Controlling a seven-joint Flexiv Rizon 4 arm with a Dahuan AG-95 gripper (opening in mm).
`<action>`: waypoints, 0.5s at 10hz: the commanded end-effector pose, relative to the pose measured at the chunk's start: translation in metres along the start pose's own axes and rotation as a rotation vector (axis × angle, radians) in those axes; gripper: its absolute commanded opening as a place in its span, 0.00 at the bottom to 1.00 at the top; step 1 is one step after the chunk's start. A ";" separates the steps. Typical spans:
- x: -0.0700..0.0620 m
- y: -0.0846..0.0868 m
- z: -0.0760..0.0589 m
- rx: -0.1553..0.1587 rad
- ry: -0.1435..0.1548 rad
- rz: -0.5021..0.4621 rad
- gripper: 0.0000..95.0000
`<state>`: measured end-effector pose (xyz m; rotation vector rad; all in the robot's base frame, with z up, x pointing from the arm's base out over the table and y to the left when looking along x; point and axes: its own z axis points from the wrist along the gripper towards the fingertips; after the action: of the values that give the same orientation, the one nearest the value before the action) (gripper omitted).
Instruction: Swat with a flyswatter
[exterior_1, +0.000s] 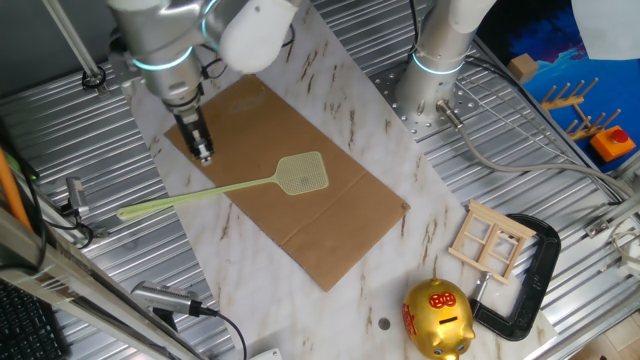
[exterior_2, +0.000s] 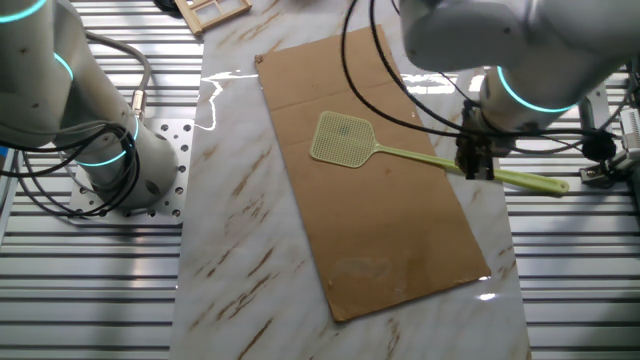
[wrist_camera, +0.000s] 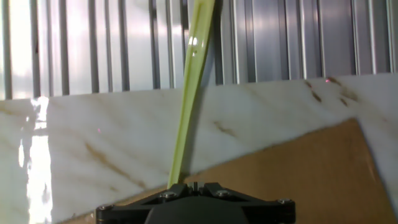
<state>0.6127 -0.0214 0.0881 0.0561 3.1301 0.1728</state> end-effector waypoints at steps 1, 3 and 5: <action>0.000 0.000 0.000 0.000 0.001 -0.002 0.00; 0.000 0.000 -0.001 0.000 0.000 -0.004 0.00; 0.002 0.001 -0.006 -0.002 0.004 -0.007 0.00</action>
<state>0.6103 -0.0209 0.0949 0.0462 3.1309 0.1753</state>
